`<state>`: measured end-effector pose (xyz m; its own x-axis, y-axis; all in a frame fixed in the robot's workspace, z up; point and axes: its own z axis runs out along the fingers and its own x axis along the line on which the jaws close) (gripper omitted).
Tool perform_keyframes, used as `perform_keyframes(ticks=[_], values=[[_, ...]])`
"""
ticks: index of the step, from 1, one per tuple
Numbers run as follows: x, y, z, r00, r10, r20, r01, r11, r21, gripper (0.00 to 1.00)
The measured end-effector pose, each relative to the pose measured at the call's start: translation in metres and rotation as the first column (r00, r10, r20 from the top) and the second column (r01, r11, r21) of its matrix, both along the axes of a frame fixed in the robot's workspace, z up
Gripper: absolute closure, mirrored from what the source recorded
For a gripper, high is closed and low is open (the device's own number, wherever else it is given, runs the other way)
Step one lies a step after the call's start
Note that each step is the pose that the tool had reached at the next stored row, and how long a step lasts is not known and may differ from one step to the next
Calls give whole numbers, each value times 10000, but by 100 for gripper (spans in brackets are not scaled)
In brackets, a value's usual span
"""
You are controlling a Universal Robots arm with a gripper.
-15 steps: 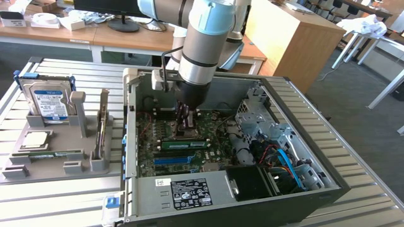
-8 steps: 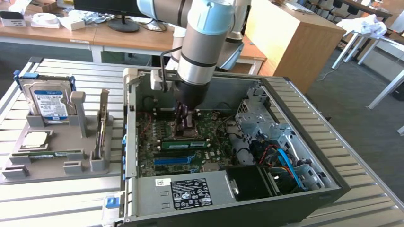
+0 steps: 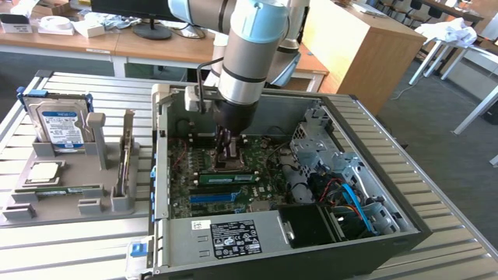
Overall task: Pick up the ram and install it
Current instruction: 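Insert the ram into the slot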
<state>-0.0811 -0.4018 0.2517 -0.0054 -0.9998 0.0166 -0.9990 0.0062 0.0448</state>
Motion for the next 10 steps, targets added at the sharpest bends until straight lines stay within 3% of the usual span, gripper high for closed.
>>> perform_keyframes(ticks=[5, 10], values=[[-2, -27, -1, 10000, 0, 0, 0, 10000, 1, 90], [-2, -28, -1, 10000, 0, 0, 0, 10000, 1, 90]])
